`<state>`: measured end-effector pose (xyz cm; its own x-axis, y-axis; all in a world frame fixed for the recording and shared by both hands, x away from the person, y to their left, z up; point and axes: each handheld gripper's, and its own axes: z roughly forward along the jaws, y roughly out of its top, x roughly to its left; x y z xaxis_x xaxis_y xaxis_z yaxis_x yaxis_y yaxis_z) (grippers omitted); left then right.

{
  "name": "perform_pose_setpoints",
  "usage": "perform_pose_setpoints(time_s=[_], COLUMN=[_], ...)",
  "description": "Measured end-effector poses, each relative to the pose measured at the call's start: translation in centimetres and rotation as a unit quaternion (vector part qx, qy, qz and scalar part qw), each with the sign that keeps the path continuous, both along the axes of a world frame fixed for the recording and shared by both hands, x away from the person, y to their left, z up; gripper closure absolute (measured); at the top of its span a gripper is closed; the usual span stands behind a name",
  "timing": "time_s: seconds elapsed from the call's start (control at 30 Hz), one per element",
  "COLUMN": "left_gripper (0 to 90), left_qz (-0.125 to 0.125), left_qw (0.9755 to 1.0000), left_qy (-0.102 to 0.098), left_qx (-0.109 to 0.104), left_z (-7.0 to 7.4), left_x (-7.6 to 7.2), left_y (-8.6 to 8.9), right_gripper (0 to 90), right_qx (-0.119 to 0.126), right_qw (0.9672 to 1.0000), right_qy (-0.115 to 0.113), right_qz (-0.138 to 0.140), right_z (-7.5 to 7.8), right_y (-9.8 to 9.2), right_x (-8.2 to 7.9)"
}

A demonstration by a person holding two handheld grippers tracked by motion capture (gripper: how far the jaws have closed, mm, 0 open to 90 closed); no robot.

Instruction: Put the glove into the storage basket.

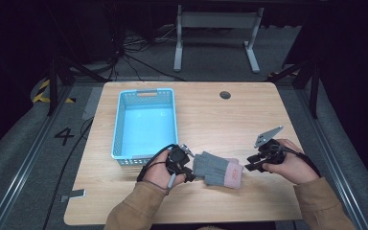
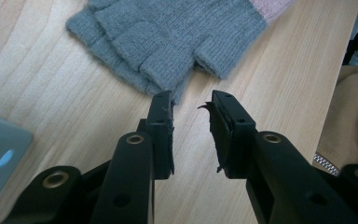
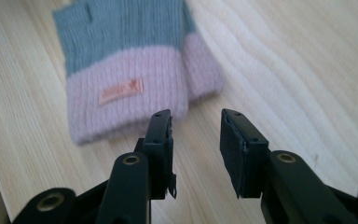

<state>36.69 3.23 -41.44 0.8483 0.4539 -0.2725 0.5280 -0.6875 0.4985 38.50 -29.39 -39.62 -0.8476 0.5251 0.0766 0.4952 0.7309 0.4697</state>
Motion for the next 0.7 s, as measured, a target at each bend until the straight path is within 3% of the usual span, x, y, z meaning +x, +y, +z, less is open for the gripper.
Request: perform_pose_setpoints(time_s=[0.13,0.23,0.33,0.47,0.7], left_gripper=[70.4,70.5,70.4,70.4,71.8], left_qz=[-0.003,-0.001,-0.014,-0.005,0.000], left_qw=[1.0000,1.0000,0.9995,0.9996,0.9992], left_qy=[0.002,-0.001,-0.024,-0.017,-0.028], left_qx=[0.005,0.007,0.017,0.022,0.028], left_z=[-0.3,-0.6,-1.1,-1.5,-2.3], left_x=[0.1,0.2,0.3,0.3,0.6], left_y=[-0.3,-0.5,-0.8,-1.0,-1.5], right_gripper=[65.0,65.0,65.0,65.0,65.4], right_qx=[-0.017,-0.020,-0.019,-0.024,-0.027], right_qw=[0.9997,0.9996,0.9995,0.9993,0.9991], right_qy=[0.017,0.017,0.016,0.014,0.016], right_qz=[0.004,0.013,0.019,0.026,0.029], right_z=[-1.0,-1.2,-1.7,-2.0,-2.3], right_y=[-0.3,-0.1,0.4,0.8,1.0], right_x=[0.0,0.0,0.0,0.1,0.1])
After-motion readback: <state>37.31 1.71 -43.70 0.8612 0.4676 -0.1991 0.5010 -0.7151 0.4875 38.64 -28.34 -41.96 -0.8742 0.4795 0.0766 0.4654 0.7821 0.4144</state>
